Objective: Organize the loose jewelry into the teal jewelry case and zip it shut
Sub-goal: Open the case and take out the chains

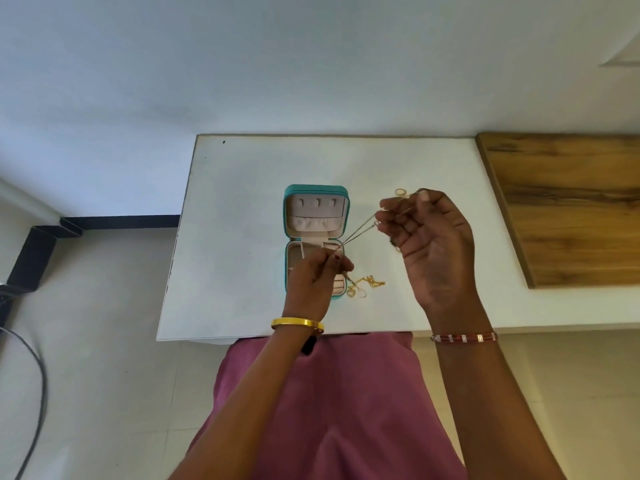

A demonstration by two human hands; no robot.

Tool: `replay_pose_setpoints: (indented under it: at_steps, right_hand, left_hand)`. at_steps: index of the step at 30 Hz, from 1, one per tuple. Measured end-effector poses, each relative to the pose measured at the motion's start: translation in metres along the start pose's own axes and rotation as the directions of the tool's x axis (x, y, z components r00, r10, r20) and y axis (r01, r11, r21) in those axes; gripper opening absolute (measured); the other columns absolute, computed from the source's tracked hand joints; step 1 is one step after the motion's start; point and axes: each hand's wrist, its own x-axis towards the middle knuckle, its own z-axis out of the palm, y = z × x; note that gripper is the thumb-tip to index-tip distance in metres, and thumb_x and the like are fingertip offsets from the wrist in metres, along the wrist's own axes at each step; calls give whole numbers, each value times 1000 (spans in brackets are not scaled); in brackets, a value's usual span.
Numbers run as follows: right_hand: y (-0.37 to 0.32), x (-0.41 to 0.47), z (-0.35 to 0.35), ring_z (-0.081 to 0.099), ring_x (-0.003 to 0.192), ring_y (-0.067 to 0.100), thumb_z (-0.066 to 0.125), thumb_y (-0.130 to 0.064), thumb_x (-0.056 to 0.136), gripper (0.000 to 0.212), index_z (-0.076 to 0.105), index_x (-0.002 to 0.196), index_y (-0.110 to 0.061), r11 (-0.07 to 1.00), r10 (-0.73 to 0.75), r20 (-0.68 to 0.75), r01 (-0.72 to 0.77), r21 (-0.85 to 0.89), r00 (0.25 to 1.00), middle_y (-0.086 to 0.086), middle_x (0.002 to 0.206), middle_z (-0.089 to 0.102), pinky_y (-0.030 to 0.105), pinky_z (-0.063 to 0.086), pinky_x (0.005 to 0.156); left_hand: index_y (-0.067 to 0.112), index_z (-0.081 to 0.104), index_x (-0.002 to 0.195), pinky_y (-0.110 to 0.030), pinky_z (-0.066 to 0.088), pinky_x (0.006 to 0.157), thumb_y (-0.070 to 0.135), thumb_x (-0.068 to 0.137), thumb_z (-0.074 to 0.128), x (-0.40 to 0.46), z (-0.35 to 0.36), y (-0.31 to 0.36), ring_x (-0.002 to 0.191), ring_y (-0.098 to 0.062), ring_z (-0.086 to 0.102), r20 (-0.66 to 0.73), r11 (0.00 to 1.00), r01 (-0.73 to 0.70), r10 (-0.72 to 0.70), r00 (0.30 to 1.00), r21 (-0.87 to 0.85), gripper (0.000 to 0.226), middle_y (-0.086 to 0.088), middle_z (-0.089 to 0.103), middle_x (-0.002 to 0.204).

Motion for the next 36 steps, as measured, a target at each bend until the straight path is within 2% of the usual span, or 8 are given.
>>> replay_pose_setpoints:
  at_steps: [5, 9, 14, 18, 21, 23, 31, 36]
  right_hand:
    - [12, -5, -32, 59, 56, 16, 48, -6, 91, 17, 58, 79, -13, 958, 145, -186, -185, -221, 972, 6, 66, 67, 22, 49, 52]
    - [38, -18, -53, 59, 57, 13, 50, 1, 89, 15, 62, 85, -9, 839, 270, -239, -350, -417, 933, 9, 70, 64, 19, 51, 53]
    - [55, -24, -78, 61, 64, 17, 53, 5, 85, 17, 65, 87, -7, 768, 233, -366, -402, -499, 901, 12, 76, 65, 19, 55, 60]
    - [66, -20, -96, 62, 70, 18, 52, 8, 84, 17, 66, 94, 4, 676, 191, -428, -435, -595, 883, 14, 80, 65, 27, 55, 71]
    - [73, -19, -100, 63, 80, 20, 54, 7, 82, 19, 69, 89, -3, 594, 141, -421, -417, -688, 896, 16, 89, 69, 33, 54, 80]
    - [74, -18, -100, 63, 83, 19, 53, 6, 83, 22, 69, 91, -5, 546, 118, -405, -400, -736, 907, 15, 93, 70, 34, 53, 82]
    - [70, -23, -89, 61, 94, 17, 50, -1, 89, 23, 65, 104, -7, 259, -77, -278, -250, -933, 957, 8, 108, 66, 16, 39, 74]
    - [77, -24, -60, 62, 92, 18, 52, -3, 89, 20, 65, 103, -6, 281, -79, -136, -109, -954, 988, 11, 103, 67, 20, 45, 77]
  left_hand:
    - [22, 63, 70, -29, 53, 79, 13, 94, 42, -3, 6, 4, 78, -15, 65, -89, 922, 176, -218, 972, -345, 33, 0, 67, 77]
    - [16, 64, 79, -18, 53, 69, 11, 93, 44, -5, 32, 6, 70, -1, 65, -59, 898, 212, -253, 966, -384, 25, 2, 66, 79]
    - [19, 65, 79, -21, 49, 75, 6, 89, 48, -9, 69, -2, 78, -10, 59, 2, 933, 264, -272, 962, -245, 25, -5, 67, 85]
    - [7, 65, 105, 0, 43, 61, 2, 88, 44, -9, 80, -11, 72, 2, 59, 27, 952, 305, -304, 952, -16, 27, -11, 66, 106]
    - [5, 56, 119, -18, 39, 99, -3, 86, 41, -8, 77, -12, 114, -12, 55, 83, 947, 280, -295, 952, 161, 37, -11, 58, 127]
    - [6, 54, 123, -26, 34, 105, -3, 87, 39, -8, 72, -12, 122, -21, 50, 94, 933, 244, -277, 956, 263, 39, -12, 56, 130]
    - [10, 64, 109, -28, 47, 93, 4, 89, 48, -18, 27, -14, 96, -16, 61, -15, 972, 163, -163, 987, 170, 27, -8, 68, 105]
    - [9, 68, 97, 6, 35, 72, -4, 83, 52, -19, -2, -27, 86, -10, 58, -270, 947, 15, 76, 960, 321, 25, 2, 64, 93]
